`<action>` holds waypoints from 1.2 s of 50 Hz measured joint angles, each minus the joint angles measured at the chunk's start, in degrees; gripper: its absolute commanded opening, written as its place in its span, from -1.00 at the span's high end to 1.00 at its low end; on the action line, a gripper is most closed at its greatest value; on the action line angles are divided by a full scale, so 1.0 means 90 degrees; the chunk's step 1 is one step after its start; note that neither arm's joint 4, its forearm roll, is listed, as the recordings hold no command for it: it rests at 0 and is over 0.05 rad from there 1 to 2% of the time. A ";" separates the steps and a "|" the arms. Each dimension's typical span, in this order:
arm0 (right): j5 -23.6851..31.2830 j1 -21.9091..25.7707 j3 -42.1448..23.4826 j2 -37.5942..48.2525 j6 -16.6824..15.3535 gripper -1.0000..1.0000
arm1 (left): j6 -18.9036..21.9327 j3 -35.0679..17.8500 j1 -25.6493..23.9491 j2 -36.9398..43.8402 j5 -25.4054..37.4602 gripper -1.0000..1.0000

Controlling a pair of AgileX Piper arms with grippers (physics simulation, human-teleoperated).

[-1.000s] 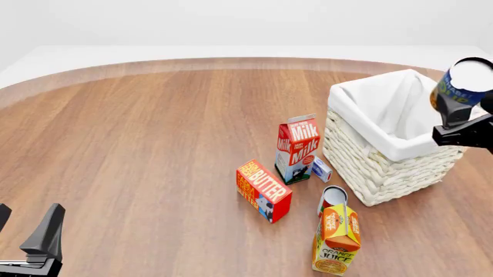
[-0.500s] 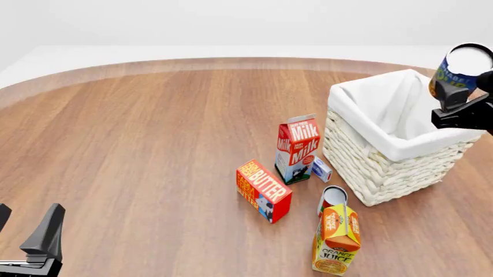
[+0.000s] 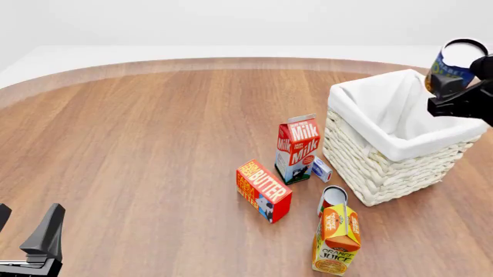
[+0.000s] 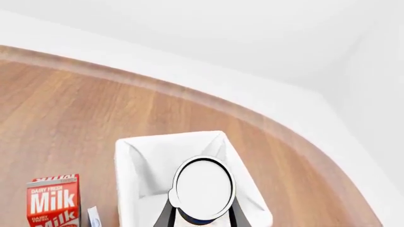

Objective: Pick up the alphabet soup, and put it in the basket.

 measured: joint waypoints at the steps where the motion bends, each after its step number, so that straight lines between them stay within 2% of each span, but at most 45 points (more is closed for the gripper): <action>1: 0.0005 0.0001 -0.0018 0.0024 0.0005 1.00 | 0.0000 0.0000 0.0000 0.0000 0.0000 -1.00; 25: 0.0233 0.0002 -0.0524 0.0516 0.0142 1.00 | 0.0000 0.0000 0.0000 0.0000 0.0000 -1.00; 60: 0.1073 0.0006 -0.1344 0.1227 0.0030 1.00 | 0.0000 0.0000 0.0000 0.0000 0.0000 -1.00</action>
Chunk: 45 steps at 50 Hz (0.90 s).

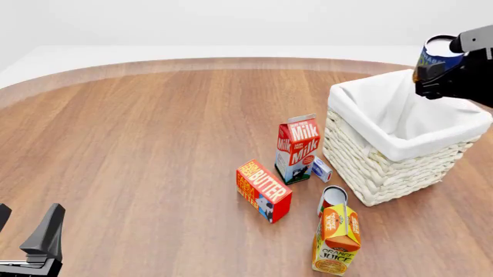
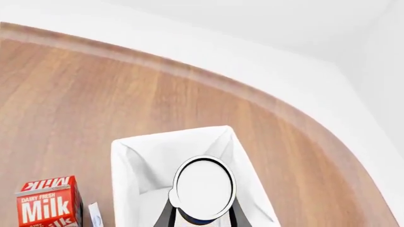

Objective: Pick up the alphabet soup, and put it in the basket.

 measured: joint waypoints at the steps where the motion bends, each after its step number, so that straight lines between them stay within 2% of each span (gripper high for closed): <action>1: 0.0021 0.0001 -0.0024 0.0023 -0.0007 1.00 | 0.0000 0.0000 0.0000 0.0000 0.0000 -1.00; 45: 0.0575 0.0155 -0.0712 0.1018 -0.0248 1.00 | 0.0000 0.0000 0.0000 0.0000 0.0000 -1.00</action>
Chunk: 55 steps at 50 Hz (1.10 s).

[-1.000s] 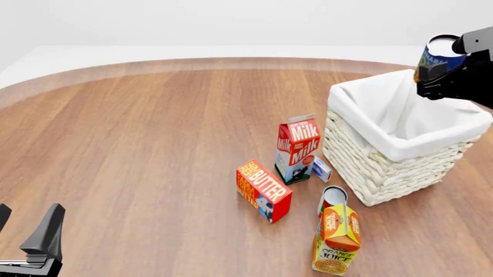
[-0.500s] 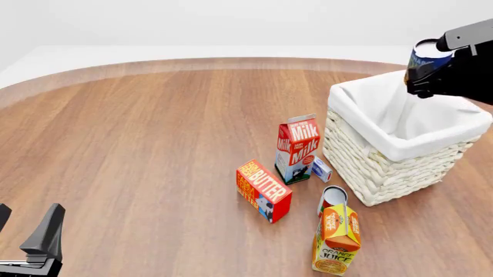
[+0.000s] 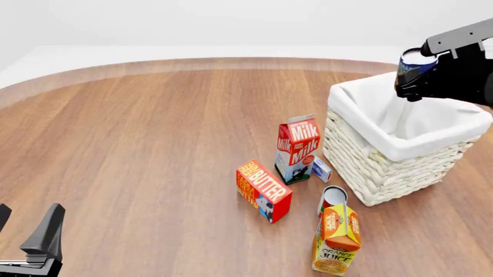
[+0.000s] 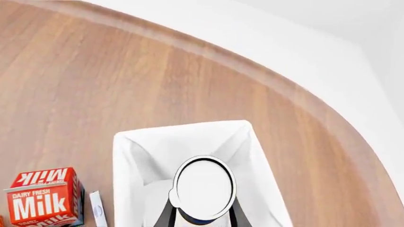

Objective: Pick up the alphabet soup, and put it in the basket.

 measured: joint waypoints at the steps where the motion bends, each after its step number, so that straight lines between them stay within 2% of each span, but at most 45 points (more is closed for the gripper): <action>1: 0.0001 0.0003 -0.0008 0.0018 -0.0002 1.00 | 0.0000 0.0000 0.0000 0.0000 0.0000 -1.00; 55: -0.0095 -0.0159 -0.0137 0.0929 -0.0136 1.00 | 0.0000 0.0000 0.0000 0.0000 0.0000 -1.00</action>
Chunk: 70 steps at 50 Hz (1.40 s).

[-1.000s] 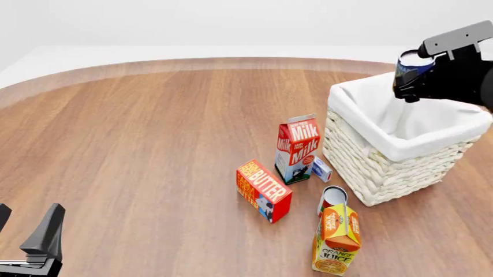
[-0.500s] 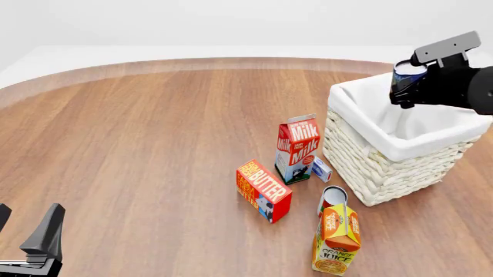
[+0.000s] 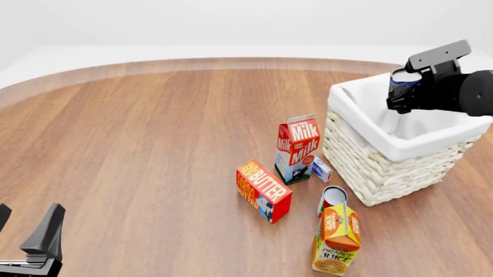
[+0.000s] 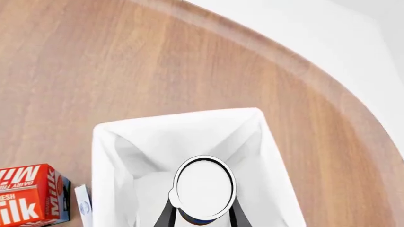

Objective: Pick up the alphabet soup, and put it in the basket.

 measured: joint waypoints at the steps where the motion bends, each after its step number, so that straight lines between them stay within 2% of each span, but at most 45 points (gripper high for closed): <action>1: 0.0001 0.0001 -0.0003 0.0014 0.0001 1.00 | 0.0000 0.0000 0.0000 0.0000 0.0000 -1.00; 70: 0.0030 0.0047 0.0031 0.0733 -0.0044 1.00 | 0.0000 0.0000 0.0000 0.0000 0.0000 -1.00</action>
